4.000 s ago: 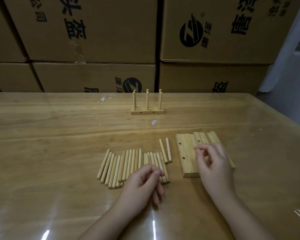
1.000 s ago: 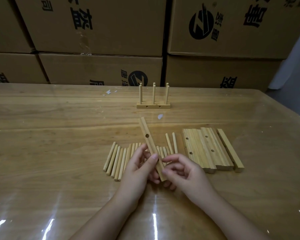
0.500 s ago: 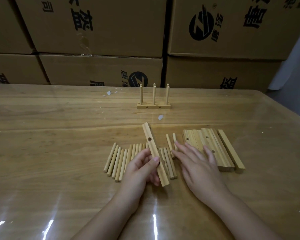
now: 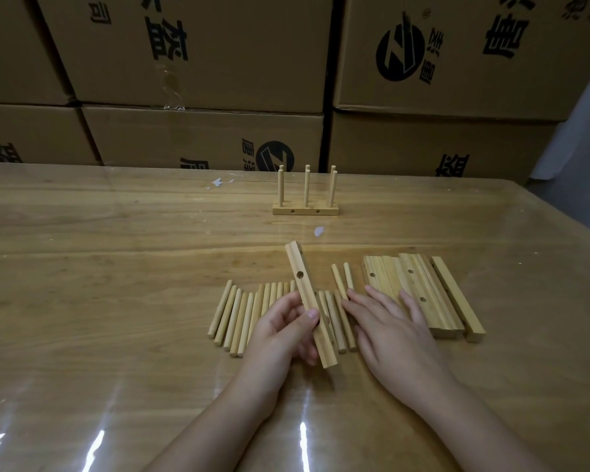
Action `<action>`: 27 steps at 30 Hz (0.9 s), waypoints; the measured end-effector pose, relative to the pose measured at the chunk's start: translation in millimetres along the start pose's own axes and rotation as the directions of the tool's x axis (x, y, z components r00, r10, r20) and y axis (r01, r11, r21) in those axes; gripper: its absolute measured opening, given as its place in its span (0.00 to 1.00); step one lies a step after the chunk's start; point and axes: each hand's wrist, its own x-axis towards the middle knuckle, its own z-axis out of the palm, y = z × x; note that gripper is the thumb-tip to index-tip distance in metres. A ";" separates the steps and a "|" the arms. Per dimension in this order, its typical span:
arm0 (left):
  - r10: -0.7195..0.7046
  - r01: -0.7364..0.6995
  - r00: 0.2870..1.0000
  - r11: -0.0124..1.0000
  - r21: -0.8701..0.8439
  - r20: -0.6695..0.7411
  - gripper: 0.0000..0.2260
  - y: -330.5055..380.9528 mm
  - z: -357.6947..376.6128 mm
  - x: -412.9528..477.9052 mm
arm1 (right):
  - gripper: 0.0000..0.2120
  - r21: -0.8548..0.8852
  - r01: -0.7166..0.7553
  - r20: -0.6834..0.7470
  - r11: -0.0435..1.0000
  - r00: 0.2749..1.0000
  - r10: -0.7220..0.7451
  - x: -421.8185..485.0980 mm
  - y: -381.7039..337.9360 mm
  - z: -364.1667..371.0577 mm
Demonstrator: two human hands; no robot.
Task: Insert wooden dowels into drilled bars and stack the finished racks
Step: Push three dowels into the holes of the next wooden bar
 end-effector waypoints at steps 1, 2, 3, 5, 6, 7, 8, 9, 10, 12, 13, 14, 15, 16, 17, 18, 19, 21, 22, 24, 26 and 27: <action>-0.002 0.002 1.000 1.000 0.001 0.001 0.17 -0.1 -0.1 0.4 | 0.22 -0.002 -0.005 -0.005 1.000 1.000 0.005 -0.1 -0.1 0.1; -0.004 0.004 1.000 1.000 0.003 0.001 0.17 0.0 -0.2 0.6 | 0.22 -0.002 -0.009 -0.007 1.000 1.000 0.009 -0.3 -0.1 0.3; -0.005 0.005 1.000 1.000 0.006 0.001 0.17 -0.1 -0.3 0.5 | 0.22 -0.002 -0.013 -0.006 1.000 1.000 0.013 -0.2 -0.2 0.6; -0.007 0.006 1.000 1.000 0.010 0.005 0.17 -0.7 -0.8 0.2 | 0.21 -0.003 -0.022 0.000 1.000 1.000 0.022 -0.1 -0.2 1.1; -0.008 0.008 1.000 1.000 0.011 0.008 0.18 -0.9 -1.1 0.2 | 0.21 -0.005 -0.027 0.004 1.000 1.000 0.027 0.1 0.0 1.4; -0.009 0.009 1.000 1.000 0.012 0.011 0.18 -1.0 -1.2 0.1 | 0.21 -0.009 -0.029 0.008 1.000 1.000 0.029 0.3 0.2 1.6; -0.009 0.009 1.000 1.000 0.013 0.011 0.17 -1.0 -1.3 0.2 | 0.21 -0.012 -0.028 0.009 1.000 1.000 0.028 0.5 0.5 2.0; -0.010 0.009 1.000 1.000 0.014 0.010 0.17 -1.1 -1.3 0.2 | 0.21 -0.014 -0.025 0.008 1.000 1.000 0.025 0.5 0.8 2.3; -0.010 0.010 1.000 1.000 0.012 0.009 0.17 -1.0 -1.1 0.1 | 0.21 -0.015 -0.023 0.006 1.000 1.000 0.023 0.3 1.1 2.5; -0.010 0.010 1.000 1.000 0.010 0.005 0.17 -0.8 -0.8 0.2 | 0.21 -0.021 -0.023 0.000 1.000 1.000 0.023 0.1 1.1 2.5; -0.011 0.011 1.000 1.000 0.012 0.002 0.17 -0.7 -0.6 0.2 | 0.21 -0.027 -0.022 -0.003 0.999 1.000 0.022 0.0 0.9 2.6; -0.013 0.013 1.000 1.000 0.014 -0.001 0.17 -0.4 -0.6 0.2 | 0.20 -0.032 -0.022 -0.007 0.999 1.000 0.022 -0.2 0.7 2.5; -0.015 0.015 1.000 1.000 0.014 -0.002 0.17 -0.1 -0.4 0.2 | 0.20 -0.035 -0.023 -0.012 0.999 1.000 0.023 -0.3 0.3 2.3; -0.015 0.015 1.000 1.000 0.013 -0.003 0.17 0.0 -0.2 0.3 | 0.20 -0.038 -0.027 -0.016 0.999 1.000 0.026 -0.5 0.0 1.9; -0.015 0.015 1.000 1.000 0.014 -0.003 0.16 0.0 -0.1 0.3 | 0.19 -0.043 -0.029 -0.013 0.999 1.000 0.029 -0.8 0.0 1.7; -0.016 0.016 1.000 1.000 0.015 -0.004 0.16 0.1 0.2 0.4 | 0.20 -0.048 -0.031 -0.006 0.998 1.000 0.031 -1.1 0.3 1.8; -0.018 0.018 1.000 1.000 0.015 -0.005 0.16 0.4 0.3 0.1 | 0.20 -0.051 -0.033 0.001 0.998 0.999 0.033 -1.3 0.7 2.1; -0.022 0.022 1.000 1.000 0.012 -0.005 0.16 1.3 0.6 -0.1 | 0.21 -0.054 -0.038 0.004 0.998 0.999 0.038 -1.2 1.3 2.6; -0.021 0.021 1.000 1.000 0.011 -0.005 0.16 1.8 0.7 0.0 | 0.21 -0.056 -0.043 0.002 0.998 0.999 0.043 -1.0 1.4 2.9; -0.020 0.020 1.000 1.000 0.003 -0.007 0.16 2.8 0.8 -0.3 | 0.21 -0.062 -0.050 0.000 0.997 0.999 0.051 -0.8 0.6 2.6; -0.018 0.018 1.000 1.000 -0.006 -0.013 0.17 3.6 1.2 -0.9 | 0.21 -0.060 -0.040 0.005 0.997 0.999 0.040 -0.7 0.2 2.0; -0.015 0.015 1.000 1.000 -0.006 -0.014 0.17 3.9 1.3 -1.2 | 0.21 -0.054 -0.036 0.008 0.998 0.999 0.037 -0.7 0.1 1.6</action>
